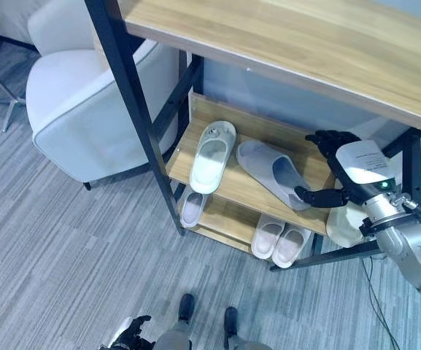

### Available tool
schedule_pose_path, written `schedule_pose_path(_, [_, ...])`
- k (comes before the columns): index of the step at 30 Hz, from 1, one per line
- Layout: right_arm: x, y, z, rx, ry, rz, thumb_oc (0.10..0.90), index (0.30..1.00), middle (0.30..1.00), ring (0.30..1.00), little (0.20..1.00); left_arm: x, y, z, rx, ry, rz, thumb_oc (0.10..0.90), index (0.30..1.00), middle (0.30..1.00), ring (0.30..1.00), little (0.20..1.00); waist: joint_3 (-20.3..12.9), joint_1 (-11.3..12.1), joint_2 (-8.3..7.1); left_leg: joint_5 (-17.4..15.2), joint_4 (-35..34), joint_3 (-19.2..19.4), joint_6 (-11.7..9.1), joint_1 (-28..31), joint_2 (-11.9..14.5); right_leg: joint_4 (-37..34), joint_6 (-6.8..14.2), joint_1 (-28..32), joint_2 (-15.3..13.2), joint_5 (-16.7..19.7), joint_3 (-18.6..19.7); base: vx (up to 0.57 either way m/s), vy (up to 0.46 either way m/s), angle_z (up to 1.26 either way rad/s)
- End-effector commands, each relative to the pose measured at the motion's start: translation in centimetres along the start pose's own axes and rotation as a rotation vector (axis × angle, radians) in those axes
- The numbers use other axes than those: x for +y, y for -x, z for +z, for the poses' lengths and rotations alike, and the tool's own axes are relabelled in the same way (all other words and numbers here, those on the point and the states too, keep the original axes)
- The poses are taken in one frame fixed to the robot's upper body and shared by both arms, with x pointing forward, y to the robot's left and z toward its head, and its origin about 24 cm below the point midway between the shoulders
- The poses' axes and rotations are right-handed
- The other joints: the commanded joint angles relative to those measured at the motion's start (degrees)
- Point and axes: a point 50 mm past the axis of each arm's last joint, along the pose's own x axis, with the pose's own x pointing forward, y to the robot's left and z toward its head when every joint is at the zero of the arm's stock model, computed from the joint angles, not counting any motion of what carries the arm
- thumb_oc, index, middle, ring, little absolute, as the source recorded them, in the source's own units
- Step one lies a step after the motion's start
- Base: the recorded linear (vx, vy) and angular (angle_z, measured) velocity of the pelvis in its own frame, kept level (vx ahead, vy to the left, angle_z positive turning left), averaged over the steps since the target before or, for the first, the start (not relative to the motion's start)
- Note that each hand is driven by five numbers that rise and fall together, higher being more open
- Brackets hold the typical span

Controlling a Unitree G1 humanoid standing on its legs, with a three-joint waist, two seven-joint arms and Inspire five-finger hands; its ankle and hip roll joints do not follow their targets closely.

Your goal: Arrange the slippers neatly on the shoe rack.

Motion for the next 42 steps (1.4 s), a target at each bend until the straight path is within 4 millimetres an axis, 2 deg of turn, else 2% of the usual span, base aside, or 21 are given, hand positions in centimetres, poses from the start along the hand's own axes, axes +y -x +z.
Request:
schedule_pose_path(1, [-7.2,-3.4,-0.5,-0.041,0.113,-0.305,0.800,0.900,0.900,0.900,0.900,-1.1,-0.3,1.5,-0.060,-0.055,-0.046,0.800,0.900,0.900,0.900,0.900,-1.9,1.8,-1.37,-5.9,0.4,-0.6,-2.1,2.0,1.8,0.3,6.9,1.5,-3.9,-2.7,2.6,-0.01,-0.005,0.05])
schedule_pose_path(7, [-7.8,-4.4,0.2,-0.066,0.133,-0.338,0.800,0.900,0.900,0.900,0.900,-1.0,-0.5,2.1,-0.074,-0.054,-0.035,0.800,0.900,0.900,0.900,0.900,-1.3,1.6,-1.55,-5.6,0.4,-0.6,-2.2,0.3,1.7,0.3,6.9,-0.1,-4.0,-2.4,2.8,0.00,0.000,0.01])
schedule_pose_path(14, [-9.5,-5.3,0.5,-0.095,0.269,-0.378,0.800,0.900,0.900,0.900,0.900,0.0,-0.9,3.1,-0.096,-0.046,0.002,0.800,0.900,0.900,0.900,0.900,-0.9,1.4,-2.31,-5.1,0.3,-0.3,-2.6,-2.5,1.4,0.3,7.2,-2.9,-4.1,-1.8,2.9,0.00,0.000,0.02])
schedule_pose_path(21, [-10.7,-5.2,0.1,-0.094,0.351,-0.392,0.800,0.900,0.900,0.900,0.900,0.5,-1.0,3.6,-0.114,-0.026,0.032,0.800,0.900,0.900,0.900,0.900,-0.7,0.8,-2.75,-4.8,0.2,-0.1,-2.9,-3.8,1.2,0.3,7.5,-4.2,-4.2,-1.4,3.2,0.00,0.000,0.00])
schedule_pose_path(34, [-10.6,-5.6,0.3,-0.100,0.328,-0.404,0.800,0.900,0.900,0.900,0.900,0.7,-1.1,4.1,-0.139,-0.036,0.037,0.800,0.900,0.900,0.900,0.900,0.4,1.7,-2.99,-4.4,0.2,-0.5,-3.0,-5.7,0.8,0.3,7.8,-6.2,-4.6,-0.7,2.8,0.00,0.000,0.00])
schedule_pose_path(42, [-11.5,-6.4,0.7,-0.119,0.360,-0.425,0.800,0.900,0.900,0.900,0.900,1.3,-1.1,4.4,-0.152,-0.043,0.054,0.800,0.900,0.900,0.900,0.900,1.2,2.6,-3.89,-4.1,0.4,-0.9,-3.1,-7.8,0.7,0.3,8.0,-7.7,-4.7,-0.1,2.4,0.00,-0.002,0.02])
